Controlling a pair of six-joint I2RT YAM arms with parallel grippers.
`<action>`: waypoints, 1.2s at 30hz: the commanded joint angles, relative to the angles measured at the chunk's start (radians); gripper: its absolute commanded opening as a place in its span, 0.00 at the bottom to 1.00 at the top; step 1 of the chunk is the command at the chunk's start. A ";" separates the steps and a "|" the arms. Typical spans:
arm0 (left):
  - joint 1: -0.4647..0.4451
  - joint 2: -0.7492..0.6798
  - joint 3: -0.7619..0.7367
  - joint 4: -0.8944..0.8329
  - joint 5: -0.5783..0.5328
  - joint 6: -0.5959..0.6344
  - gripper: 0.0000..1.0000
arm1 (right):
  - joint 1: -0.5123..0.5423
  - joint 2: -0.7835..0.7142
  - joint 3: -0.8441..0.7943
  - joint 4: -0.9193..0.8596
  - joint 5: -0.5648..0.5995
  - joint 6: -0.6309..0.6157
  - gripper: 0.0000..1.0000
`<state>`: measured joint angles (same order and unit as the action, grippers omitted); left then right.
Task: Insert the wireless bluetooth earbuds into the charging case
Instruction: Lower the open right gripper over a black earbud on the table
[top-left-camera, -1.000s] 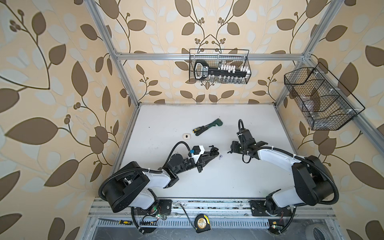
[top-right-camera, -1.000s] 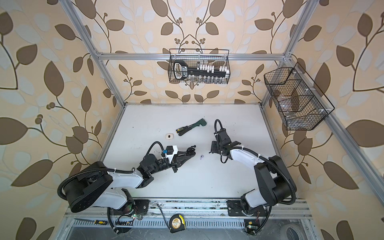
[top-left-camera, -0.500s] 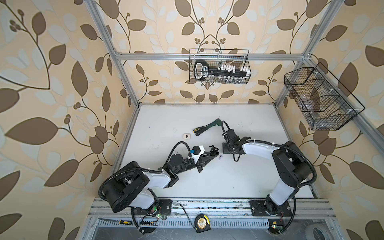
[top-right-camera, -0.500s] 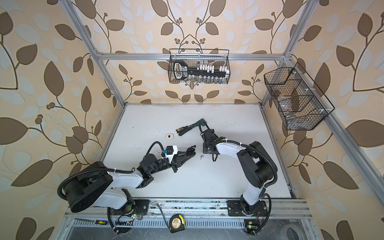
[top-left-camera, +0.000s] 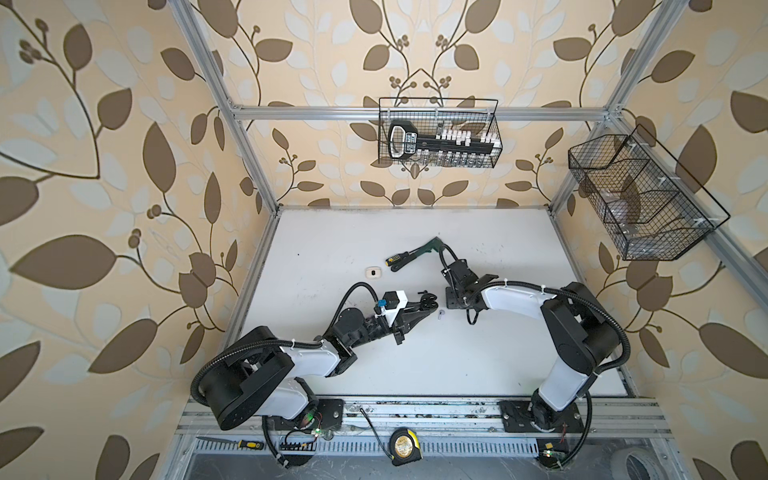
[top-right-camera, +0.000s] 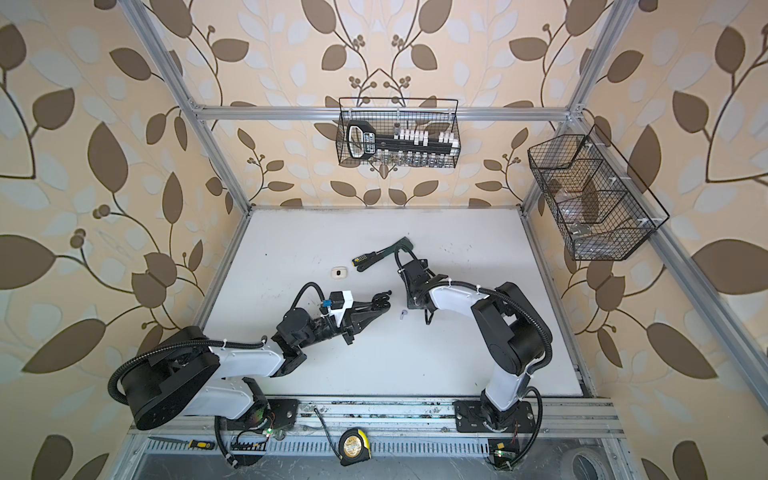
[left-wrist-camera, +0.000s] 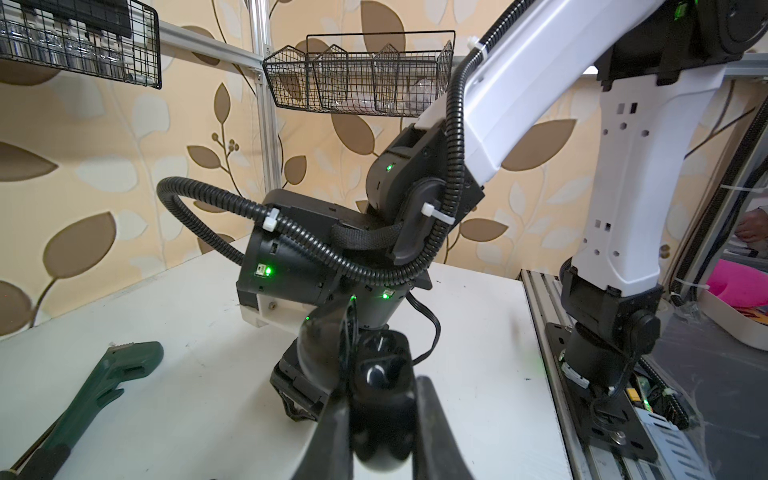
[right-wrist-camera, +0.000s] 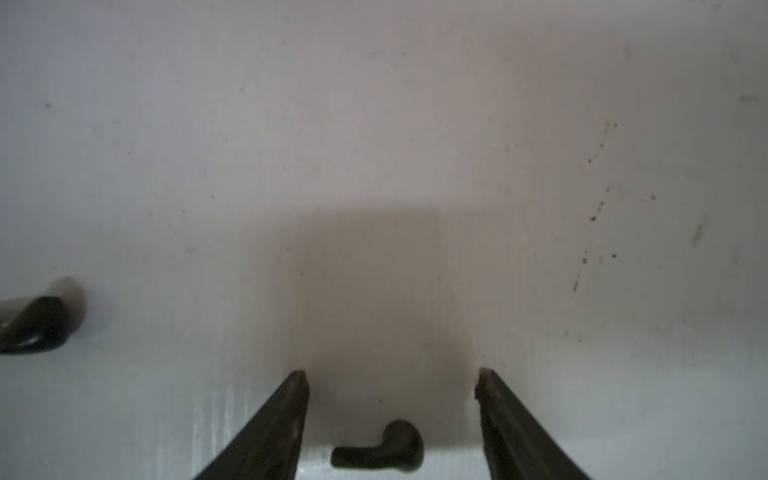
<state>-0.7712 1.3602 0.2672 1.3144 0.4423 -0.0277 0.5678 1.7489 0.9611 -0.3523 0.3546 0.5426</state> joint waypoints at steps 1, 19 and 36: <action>0.004 -0.028 -0.004 0.082 0.018 0.011 0.00 | 0.009 -0.011 -0.028 -0.041 0.038 0.007 0.64; 0.003 -0.009 0.001 0.097 0.021 -0.005 0.00 | 0.052 -0.141 -0.154 -0.025 0.089 0.045 0.57; 0.003 -0.033 0.002 0.073 0.032 0.002 0.00 | 0.066 -0.109 -0.094 0.035 0.115 0.011 0.77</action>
<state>-0.7712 1.3586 0.2649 1.3315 0.4461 -0.0288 0.6430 1.5978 0.8165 -0.3077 0.4206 0.5591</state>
